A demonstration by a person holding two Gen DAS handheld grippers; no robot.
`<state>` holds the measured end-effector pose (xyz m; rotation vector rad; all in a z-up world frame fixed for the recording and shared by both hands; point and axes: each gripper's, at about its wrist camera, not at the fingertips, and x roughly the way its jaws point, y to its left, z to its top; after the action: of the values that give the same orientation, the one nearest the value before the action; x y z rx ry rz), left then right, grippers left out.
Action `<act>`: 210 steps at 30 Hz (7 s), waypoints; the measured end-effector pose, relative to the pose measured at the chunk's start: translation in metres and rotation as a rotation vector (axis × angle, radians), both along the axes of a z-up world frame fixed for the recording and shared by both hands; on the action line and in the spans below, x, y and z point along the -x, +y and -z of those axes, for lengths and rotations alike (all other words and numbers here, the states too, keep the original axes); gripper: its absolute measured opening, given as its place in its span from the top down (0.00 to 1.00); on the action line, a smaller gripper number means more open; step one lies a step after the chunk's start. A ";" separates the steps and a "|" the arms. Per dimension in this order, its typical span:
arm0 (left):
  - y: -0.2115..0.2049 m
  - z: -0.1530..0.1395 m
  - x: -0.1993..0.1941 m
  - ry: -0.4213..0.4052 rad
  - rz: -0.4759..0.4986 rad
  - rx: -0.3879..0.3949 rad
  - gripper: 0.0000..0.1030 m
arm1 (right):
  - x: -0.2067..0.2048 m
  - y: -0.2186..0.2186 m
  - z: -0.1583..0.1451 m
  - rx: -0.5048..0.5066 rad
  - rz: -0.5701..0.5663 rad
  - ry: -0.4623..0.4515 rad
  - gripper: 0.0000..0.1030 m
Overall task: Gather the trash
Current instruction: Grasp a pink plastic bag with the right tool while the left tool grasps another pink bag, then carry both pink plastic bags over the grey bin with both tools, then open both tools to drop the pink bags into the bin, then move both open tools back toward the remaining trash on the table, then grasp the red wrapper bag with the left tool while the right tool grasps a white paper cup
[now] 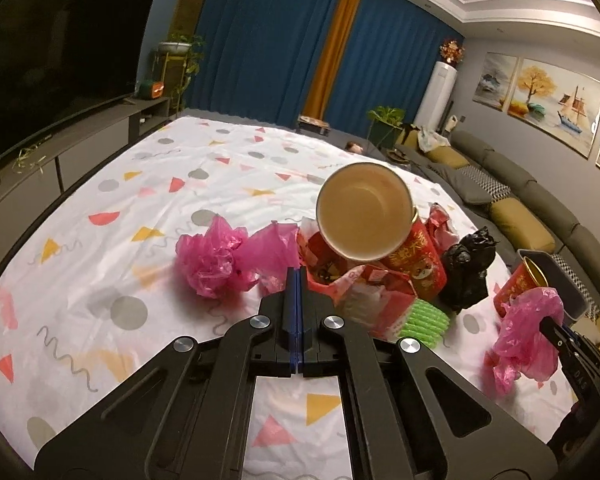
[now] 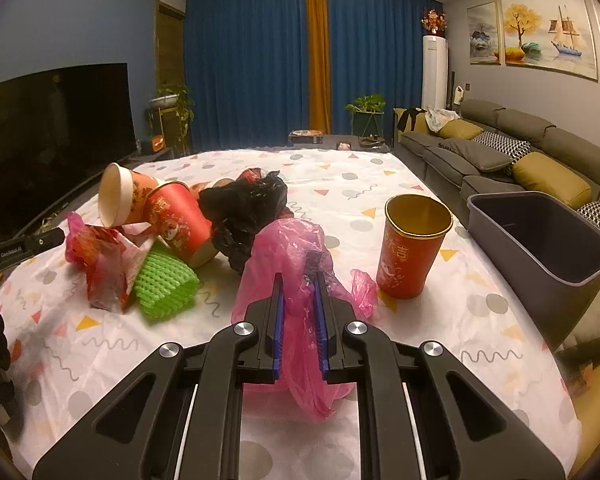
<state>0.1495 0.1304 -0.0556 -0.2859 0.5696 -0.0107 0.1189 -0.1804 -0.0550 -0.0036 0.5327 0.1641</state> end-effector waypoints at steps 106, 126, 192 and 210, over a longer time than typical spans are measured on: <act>-0.430 -0.081 -0.070 -0.236 0.776 -0.011 0.99 | -0.021 -0.256 -0.068 -0.012 0.387 -0.199 0.86; -0.469 -0.049 -0.108 -0.150 0.800 -0.011 0.99 | -0.050 -0.280 -0.046 -0.045 0.413 -0.129 0.86; -0.083 -0.033 0.049 -0.136 -0.107 -0.150 0.10 | 0.033 -0.050 -0.058 -0.113 0.083 -0.200 0.18; 0.002 -0.023 0.044 -0.098 -0.270 -0.148 0.10 | -0.016 0.076 -0.050 -0.061 -0.167 -0.130 0.32</act>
<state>0.1053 0.1326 -0.0330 -0.2149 0.4281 0.2760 0.1351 -0.1045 -0.0049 0.0009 0.3967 0.3405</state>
